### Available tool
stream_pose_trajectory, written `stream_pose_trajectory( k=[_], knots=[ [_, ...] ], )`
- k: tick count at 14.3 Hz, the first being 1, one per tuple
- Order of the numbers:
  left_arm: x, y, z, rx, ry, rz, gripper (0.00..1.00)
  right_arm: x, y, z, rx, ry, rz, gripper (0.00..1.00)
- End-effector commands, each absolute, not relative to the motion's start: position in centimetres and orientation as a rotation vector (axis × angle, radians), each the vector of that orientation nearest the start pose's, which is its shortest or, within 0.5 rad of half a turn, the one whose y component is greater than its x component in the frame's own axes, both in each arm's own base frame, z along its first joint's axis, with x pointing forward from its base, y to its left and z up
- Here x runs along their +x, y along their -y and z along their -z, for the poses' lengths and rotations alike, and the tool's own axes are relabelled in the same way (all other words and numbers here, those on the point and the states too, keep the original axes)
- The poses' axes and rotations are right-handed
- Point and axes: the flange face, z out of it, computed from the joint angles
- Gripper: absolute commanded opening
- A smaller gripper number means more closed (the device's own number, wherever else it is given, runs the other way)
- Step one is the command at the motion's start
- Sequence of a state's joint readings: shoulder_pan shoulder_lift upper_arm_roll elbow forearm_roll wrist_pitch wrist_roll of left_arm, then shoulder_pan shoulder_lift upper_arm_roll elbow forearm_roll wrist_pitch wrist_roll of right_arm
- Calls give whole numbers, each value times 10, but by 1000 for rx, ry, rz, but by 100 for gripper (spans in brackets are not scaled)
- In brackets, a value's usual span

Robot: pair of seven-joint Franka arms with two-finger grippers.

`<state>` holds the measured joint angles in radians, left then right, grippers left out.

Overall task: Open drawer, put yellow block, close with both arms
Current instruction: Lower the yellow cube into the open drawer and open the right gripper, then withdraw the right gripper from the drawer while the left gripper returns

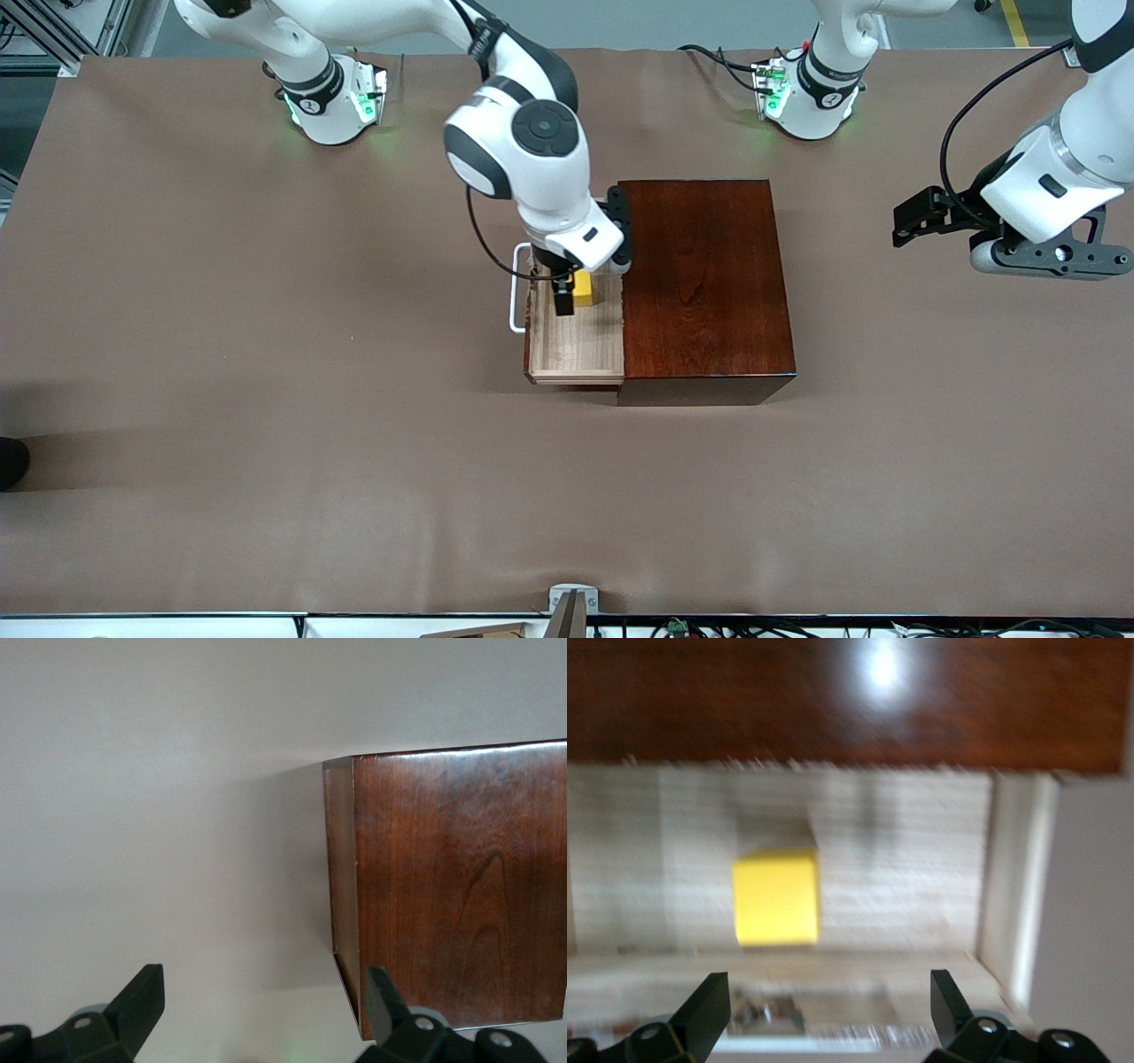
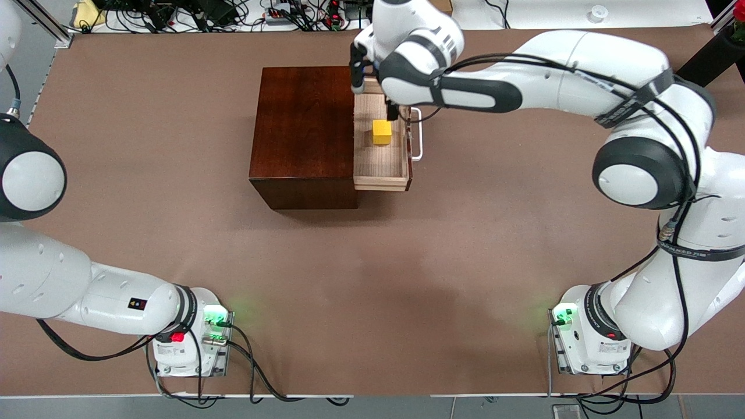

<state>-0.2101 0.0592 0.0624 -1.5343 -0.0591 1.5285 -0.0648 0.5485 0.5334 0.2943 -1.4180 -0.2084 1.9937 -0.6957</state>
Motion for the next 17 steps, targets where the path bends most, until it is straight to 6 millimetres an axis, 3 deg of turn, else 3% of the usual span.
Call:
stream_pose_trajectory(
  k=[1, 6, 10, 13, 17],
  knots=[
    [565, 90, -608, -3192, -112, -100, 100, 550, -429, -430, 2294, -2050, -72, 100],
    [566, 89, -608, -3190, -109, -100, 100, 617, -285, -469, 2544, -1688, -31, 100],
    [566, 101, -608, -3198, -141, -88, 100, 638, -198, -497, 2708, -1374, -24, 100],
    [560, 155, -603, -3195, -291, -81, 100, 639, -159, -520, 2780, -1215, -51, 100],
    [532, 258, -591, -3154, -588, -112, 100, 639, -100, -545, 2905, -1035, -80, 100]
  ],
)
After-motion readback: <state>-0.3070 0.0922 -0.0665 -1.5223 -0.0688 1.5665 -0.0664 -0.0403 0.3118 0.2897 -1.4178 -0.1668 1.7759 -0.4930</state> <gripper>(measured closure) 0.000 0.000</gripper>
